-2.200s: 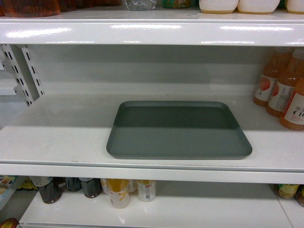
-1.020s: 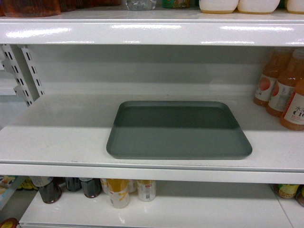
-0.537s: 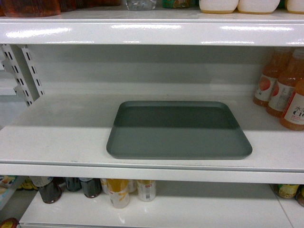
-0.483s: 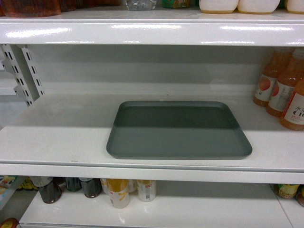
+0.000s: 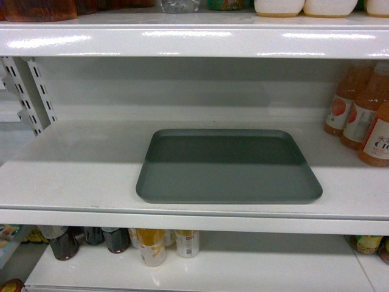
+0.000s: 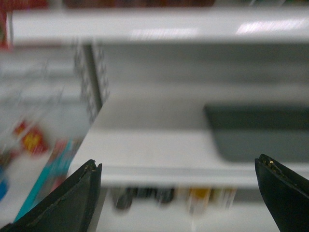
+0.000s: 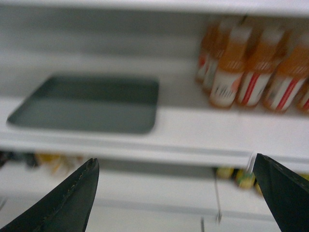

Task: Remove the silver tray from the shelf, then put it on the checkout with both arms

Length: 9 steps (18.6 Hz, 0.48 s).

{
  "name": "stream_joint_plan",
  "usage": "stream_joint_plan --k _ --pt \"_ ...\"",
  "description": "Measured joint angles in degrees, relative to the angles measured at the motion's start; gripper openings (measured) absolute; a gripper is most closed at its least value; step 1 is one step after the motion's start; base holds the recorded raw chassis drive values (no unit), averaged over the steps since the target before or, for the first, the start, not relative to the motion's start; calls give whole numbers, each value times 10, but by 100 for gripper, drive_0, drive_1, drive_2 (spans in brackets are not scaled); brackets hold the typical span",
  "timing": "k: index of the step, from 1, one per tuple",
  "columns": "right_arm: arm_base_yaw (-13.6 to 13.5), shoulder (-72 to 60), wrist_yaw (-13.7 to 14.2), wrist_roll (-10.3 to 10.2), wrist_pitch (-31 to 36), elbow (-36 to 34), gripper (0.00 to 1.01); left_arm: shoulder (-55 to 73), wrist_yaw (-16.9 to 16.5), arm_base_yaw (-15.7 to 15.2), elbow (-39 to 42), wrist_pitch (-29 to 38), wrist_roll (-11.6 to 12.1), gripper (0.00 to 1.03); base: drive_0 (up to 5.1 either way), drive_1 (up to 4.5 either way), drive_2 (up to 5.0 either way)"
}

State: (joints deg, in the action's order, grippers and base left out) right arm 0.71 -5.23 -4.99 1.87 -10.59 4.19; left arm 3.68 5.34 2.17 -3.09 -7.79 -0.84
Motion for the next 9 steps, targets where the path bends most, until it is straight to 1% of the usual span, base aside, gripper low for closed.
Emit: stream_joint_plan --k 1,2,3,4,5,6,7,8,9 --pt "-9 -66 -12 4 -25 21 98 68 46 18 -28 -39 -7 98 0 0 0" --pt "-26 -131 -14 7 -10 32 98 153 46 18 -41 -2 -14 98 0 0 0" --pt "-42 -182 -11 12 16 37 98 225 37 10 -46 33 -17 98 0 0 0" --pt "-54 -255 -8 12 59 49 98 322 17 9 -49 91 -16 98 0 0 0" --pt "-65 -311 0 12 98 59 98 396 3 9 -59 136 -15 98 0 0 0" --pt "-69 -367 -3 12 132 69 98 470 -14 10 -77 175 -15 98 0 0 0" --pt "-78 -438 -2 12 179 81 98 555 -41 12 -106 210 -18 98 0 0 0" --pt "-78 -502 -2 12 213 94 98 622 -44 17 -129 245 -17 98 0 0 0" --pt "-78 -564 -3 7 245 108 98 683 -44 22 -153 268 -17 98 0 0 0"
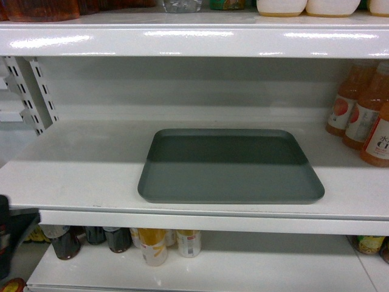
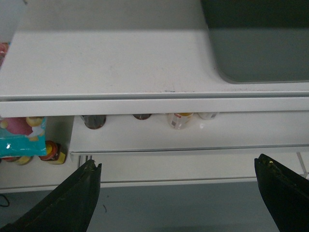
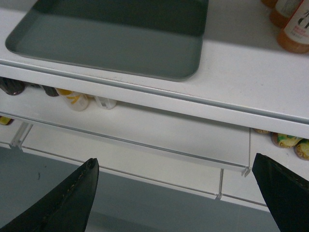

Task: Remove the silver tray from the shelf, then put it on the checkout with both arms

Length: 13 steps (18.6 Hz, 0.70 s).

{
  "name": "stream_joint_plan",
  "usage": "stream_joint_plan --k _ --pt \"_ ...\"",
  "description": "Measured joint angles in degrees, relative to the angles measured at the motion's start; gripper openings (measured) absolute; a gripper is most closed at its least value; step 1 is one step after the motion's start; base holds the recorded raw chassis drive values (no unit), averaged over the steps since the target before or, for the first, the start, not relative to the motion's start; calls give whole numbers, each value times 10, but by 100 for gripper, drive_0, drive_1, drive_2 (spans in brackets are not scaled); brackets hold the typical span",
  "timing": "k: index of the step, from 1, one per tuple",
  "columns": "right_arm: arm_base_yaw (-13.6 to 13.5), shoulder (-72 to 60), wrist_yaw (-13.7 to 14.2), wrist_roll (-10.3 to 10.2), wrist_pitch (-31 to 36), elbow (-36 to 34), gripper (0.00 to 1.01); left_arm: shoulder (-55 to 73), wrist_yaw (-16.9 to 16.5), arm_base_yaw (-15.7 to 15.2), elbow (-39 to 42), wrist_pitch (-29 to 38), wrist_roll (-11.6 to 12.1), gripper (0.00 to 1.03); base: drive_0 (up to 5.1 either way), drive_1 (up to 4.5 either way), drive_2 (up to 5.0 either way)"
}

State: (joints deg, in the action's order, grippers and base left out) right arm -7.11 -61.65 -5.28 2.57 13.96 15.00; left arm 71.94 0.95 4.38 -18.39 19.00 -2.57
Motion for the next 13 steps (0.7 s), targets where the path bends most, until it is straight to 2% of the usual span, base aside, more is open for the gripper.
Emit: stream_joint_plan --k 1,4,6,10,13 --pt "10 -144 -7 -19 55 59 98 141 -9 12 -70 25 2 98 0 0 0" --pt "23 -289 -3 -44 73 151 98 264 0 34 -160 19 2 98 0 0 0" --pt "27 -370 13 -52 75 218 98 326 11 46 -230 4 4 98 0 0 0" --pt "35 -492 36 -70 43 346 98 425 14 61 -346 -39 -7 98 0 0 0" --pt "42 -565 55 -70 2 441 98 484 15 66 -420 -76 -28 98 0 0 0"
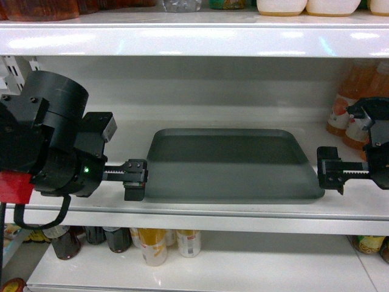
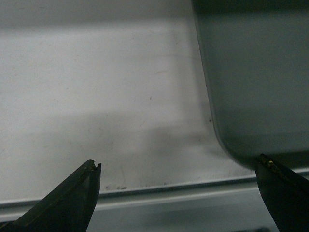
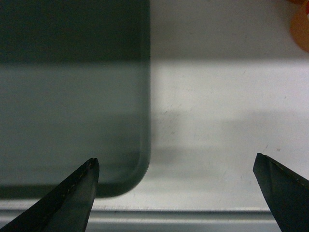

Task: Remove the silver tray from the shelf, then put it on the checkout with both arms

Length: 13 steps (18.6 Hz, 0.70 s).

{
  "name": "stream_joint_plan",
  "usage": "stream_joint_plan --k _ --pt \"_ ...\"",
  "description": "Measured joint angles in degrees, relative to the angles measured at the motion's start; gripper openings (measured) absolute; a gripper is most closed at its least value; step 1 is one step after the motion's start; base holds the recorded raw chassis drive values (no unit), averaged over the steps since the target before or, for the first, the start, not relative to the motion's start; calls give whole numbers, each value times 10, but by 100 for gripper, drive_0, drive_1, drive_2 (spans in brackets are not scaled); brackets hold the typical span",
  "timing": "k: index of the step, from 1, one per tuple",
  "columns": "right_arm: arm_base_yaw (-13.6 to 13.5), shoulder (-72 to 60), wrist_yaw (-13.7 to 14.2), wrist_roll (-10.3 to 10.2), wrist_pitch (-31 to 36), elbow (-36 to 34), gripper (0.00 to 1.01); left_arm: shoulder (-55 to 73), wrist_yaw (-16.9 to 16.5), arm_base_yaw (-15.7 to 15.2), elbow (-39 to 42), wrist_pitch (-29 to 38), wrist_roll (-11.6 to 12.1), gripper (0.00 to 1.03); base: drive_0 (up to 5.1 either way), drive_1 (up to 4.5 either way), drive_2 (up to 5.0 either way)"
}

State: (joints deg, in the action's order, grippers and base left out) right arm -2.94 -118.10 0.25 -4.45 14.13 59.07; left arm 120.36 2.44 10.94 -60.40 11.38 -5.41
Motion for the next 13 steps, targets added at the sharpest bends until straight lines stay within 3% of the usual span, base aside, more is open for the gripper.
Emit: stream_joint_plan --k 2,6,7,9,10,12,13 --pt "4 -40 8 0 -29 60 98 30 -9 0 -41 -20 -19 98 0 0 0" --pt "8 -110 14 -3 -71 148 98 71 2 0 -106 -49 -33 98 0 0 0" --pt "8 -118 13 -9 -83 168 98 79 6 1 -116 -57 -33 98 0 0 0" --pt "1 -144 0 -49 -113 227 98 102 14 4 -134 -66 -41 98 0 0 0" --pt "-23 -168 -5 -60 -128 234 98 108 18 9 -140 -64 -47 98 0 0 0" --pt "-35 -196 7 -60 -149 265 94 112 26 10 -143 -75 -48 95 0 0 0" --pt "-35 -201 13 -59 -156 271 85 113 28 10 -145 -84 -48 86 0 0 0"
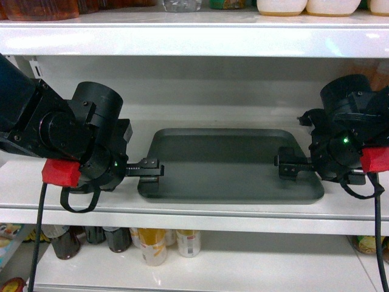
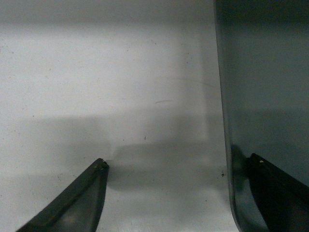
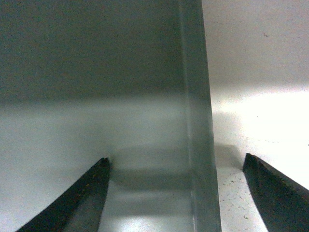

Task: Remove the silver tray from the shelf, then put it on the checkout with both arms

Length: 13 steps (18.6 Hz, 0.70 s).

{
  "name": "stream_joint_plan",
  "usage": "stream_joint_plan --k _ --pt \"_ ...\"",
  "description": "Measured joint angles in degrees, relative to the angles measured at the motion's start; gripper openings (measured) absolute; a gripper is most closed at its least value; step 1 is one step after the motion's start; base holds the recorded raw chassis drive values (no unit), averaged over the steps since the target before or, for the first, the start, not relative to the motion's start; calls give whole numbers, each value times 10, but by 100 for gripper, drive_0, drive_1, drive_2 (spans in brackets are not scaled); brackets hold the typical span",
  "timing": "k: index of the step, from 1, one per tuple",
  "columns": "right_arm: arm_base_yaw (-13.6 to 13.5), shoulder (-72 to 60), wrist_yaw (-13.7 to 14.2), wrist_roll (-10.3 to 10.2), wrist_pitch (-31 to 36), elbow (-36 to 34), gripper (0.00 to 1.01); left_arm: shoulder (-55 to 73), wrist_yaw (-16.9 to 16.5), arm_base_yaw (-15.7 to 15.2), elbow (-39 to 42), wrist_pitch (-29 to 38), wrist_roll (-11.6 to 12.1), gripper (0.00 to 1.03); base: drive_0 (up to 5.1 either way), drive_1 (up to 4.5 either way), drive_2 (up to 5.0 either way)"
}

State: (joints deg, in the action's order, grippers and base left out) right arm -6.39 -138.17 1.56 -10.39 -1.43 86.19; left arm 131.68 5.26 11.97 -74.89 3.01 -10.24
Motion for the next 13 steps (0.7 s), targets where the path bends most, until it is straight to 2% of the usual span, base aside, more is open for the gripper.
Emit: stream_joint_plan --k 1,4,6,10,11,12,13 --pt "0 -2 0 1 -1 3 78 0 -5 0 0 -3 -2 79 0 0 0" --pt "-1 -5 -1 2 0 5 65 0 -14 -1 1 -1 -4 67 0 0 0" --pt "-7 -5 4 2 0 3 51 0 -23 -3 6 2 -10 53 0 0 0" --pt "-7 -4 10 2 5 -5 34 -1 -33 -5 11 4 -20 35 0 0 0" --pt "-7 3 14 2 14 -19 18 -6 -42 -5 23 12 -31 18 0 0 0" --pt "-6 12 15 6 33 -39 5 -11 -46 -4 33 22 -39 4 0 0 0" --pt "-6 22 10 8 51 -61 3 -16 -49 -7 45 31 -49 2 0 0 0"
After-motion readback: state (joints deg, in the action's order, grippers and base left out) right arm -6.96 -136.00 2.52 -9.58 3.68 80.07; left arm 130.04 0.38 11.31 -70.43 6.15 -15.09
